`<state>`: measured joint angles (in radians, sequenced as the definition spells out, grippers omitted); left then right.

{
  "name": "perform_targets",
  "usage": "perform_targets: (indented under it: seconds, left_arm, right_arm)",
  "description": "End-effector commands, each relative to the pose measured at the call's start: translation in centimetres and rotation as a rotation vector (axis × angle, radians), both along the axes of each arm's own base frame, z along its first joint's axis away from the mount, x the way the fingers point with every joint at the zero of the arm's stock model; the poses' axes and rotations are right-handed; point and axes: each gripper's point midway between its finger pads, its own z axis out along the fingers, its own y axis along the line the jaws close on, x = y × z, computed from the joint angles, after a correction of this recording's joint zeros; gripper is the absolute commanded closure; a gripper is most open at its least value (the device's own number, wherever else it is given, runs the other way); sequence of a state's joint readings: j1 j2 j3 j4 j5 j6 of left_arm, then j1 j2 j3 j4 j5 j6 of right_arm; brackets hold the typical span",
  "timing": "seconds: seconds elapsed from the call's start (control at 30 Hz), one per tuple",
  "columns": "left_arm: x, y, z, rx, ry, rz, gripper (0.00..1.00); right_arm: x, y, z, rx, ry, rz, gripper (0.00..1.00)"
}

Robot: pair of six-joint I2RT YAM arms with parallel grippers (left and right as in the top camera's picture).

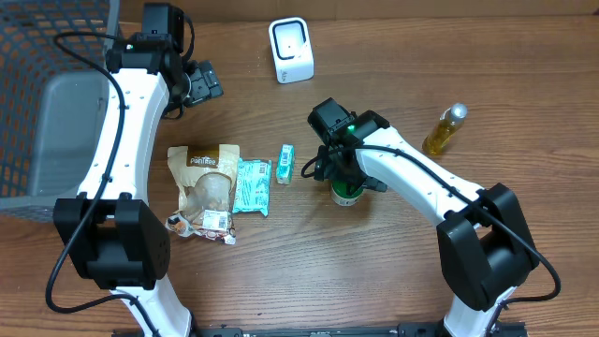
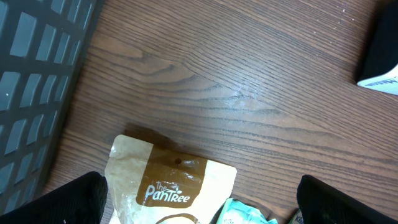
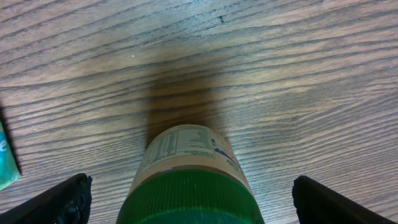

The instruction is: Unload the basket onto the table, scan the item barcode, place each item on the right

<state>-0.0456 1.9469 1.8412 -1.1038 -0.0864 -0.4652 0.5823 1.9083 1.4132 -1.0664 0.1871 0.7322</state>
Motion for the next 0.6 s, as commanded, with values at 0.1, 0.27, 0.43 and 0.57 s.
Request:
perform_targets:
  seconds: [0.1, 0.27, 0.43, 0.57]
  left_arm:
    - [0.30, -0.13, 1.22, -0.010, -0.033, 0.007, 0.00]
    - [0.30, -0.13, 1.22, -0.010, -0.033, 0.007, 0.00]
    - [0.30, -0.13, 1.22, -0.010, -0.033, 0.007, 0.00]
    - [0.30, -0.12, 1.22, -0.010, -0.033, 0.007, 0.00]
  right_arm:
    - [0.12, -0.08, 1.05, 0.013, -0.027, 0.001, 0.00]
    - [0.15, -0.11, 1.06, 0.011, -0.029, 0.001, 0.00]
    - [-0.27, 0.12, 0.96, 0.021, -0.011, 0.003, 0.02]
    - [-0.73, 0.16, 0.66, 0.018, 0.002, 0.007, 0.04]
